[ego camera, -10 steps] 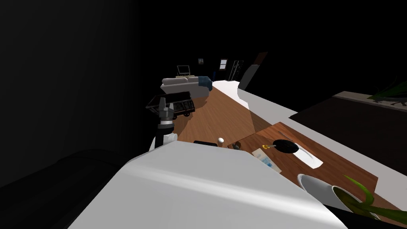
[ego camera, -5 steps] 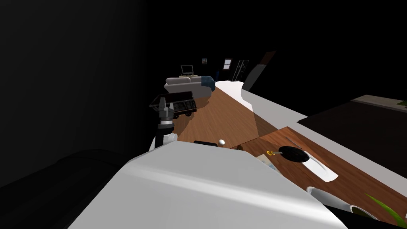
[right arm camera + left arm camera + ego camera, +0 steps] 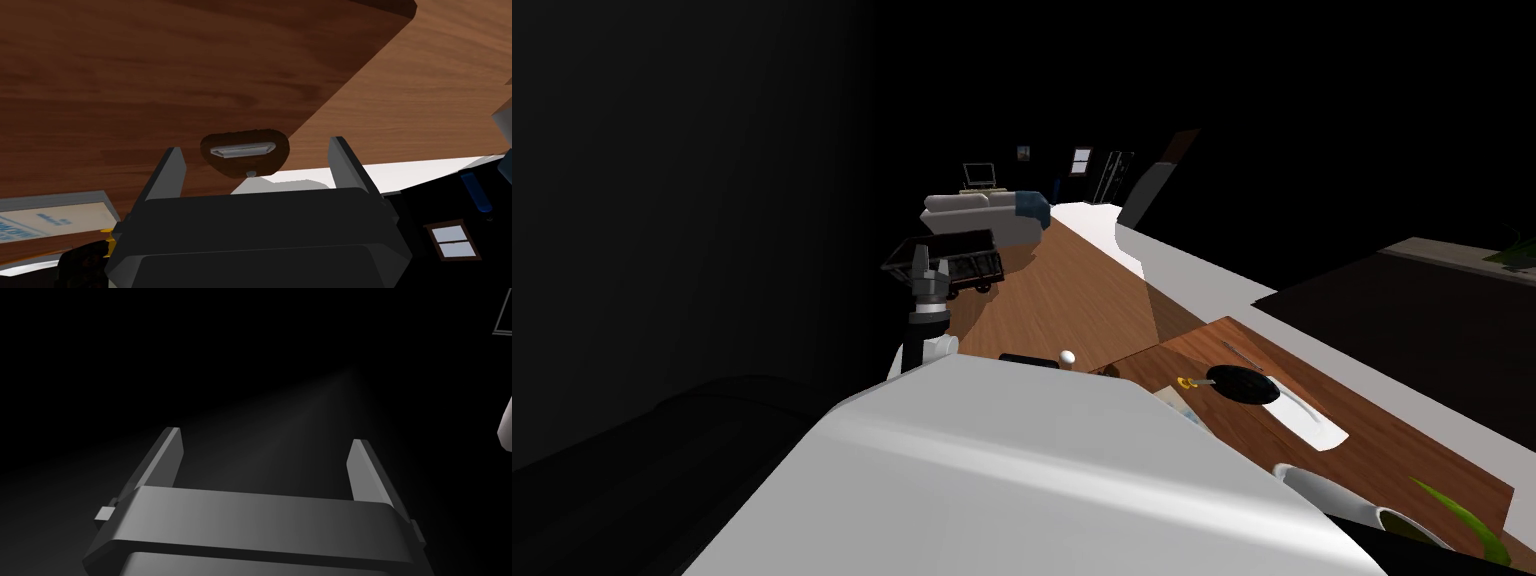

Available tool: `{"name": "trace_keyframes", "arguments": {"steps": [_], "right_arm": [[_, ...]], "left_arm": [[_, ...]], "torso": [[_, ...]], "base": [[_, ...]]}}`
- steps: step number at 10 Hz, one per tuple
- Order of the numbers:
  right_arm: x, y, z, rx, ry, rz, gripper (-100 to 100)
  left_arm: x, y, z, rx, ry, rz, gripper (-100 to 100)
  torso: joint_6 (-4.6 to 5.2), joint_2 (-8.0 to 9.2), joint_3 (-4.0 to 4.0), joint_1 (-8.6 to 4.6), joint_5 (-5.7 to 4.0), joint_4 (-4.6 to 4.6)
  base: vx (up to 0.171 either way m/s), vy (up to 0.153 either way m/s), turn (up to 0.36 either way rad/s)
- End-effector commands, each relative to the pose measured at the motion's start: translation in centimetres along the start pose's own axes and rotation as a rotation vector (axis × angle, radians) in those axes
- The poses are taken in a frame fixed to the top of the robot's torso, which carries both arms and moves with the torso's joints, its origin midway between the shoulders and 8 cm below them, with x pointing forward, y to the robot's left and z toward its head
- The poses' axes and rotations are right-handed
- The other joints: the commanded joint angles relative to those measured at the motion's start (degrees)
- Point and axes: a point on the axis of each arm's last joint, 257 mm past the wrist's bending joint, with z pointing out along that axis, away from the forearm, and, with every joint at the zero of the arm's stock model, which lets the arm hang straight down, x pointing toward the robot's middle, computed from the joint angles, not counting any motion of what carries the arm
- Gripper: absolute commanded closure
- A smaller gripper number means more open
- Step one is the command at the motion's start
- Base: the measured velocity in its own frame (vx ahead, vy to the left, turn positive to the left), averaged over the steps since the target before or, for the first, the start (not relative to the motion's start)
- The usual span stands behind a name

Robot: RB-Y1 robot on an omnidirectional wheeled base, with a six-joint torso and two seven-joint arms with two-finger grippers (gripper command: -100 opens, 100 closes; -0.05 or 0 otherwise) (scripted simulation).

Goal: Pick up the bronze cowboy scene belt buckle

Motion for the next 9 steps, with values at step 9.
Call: {"name": "trace_keyframes", "arguments": {"steps": [9], "right_arm": [[4.3, 5.0, 0.2, -0.017, 0.010, -0.041, -100]], "left_arm": [[0.0, 0.0, 0.0, 0.000, 0.000, 0.000, 0]], "torso": [[0.00, 0.03, 0.01, 0.07, 0.02, 0.00]], "base": [[0.019, -0.063, -0.043]]}}
